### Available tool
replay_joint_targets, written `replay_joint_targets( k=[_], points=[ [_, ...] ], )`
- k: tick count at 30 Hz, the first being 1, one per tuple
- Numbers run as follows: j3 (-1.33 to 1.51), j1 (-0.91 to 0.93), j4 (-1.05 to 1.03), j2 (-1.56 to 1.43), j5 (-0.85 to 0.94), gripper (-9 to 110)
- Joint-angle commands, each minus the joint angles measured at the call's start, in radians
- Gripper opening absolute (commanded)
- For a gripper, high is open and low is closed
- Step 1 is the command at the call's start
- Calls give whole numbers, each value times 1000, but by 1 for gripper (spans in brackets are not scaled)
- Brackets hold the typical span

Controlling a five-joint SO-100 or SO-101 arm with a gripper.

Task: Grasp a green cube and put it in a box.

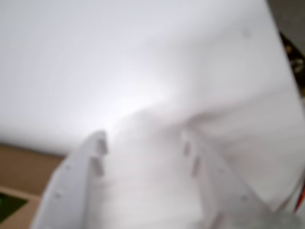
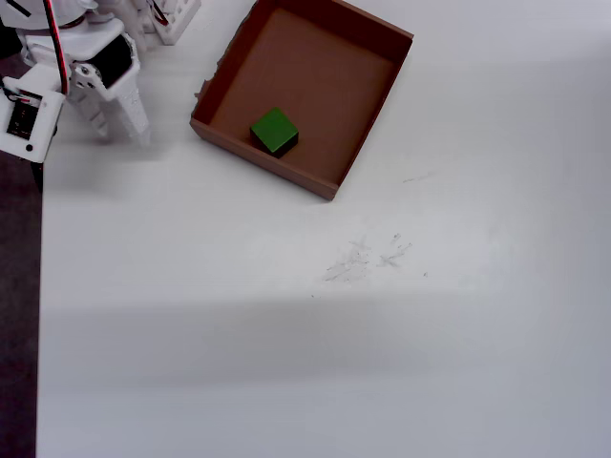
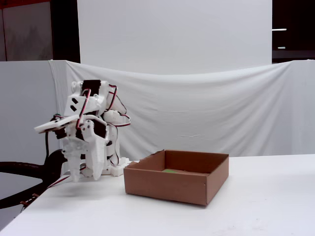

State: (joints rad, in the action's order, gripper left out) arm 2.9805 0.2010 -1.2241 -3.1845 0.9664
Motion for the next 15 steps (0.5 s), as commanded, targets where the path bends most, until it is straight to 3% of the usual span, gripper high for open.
replay_joint_targets(
  k=[1,15],
  points=[
    [-8,3,-5,0,-6,22],
    [-8,-38,-5,0,-6,22]
  ],
)
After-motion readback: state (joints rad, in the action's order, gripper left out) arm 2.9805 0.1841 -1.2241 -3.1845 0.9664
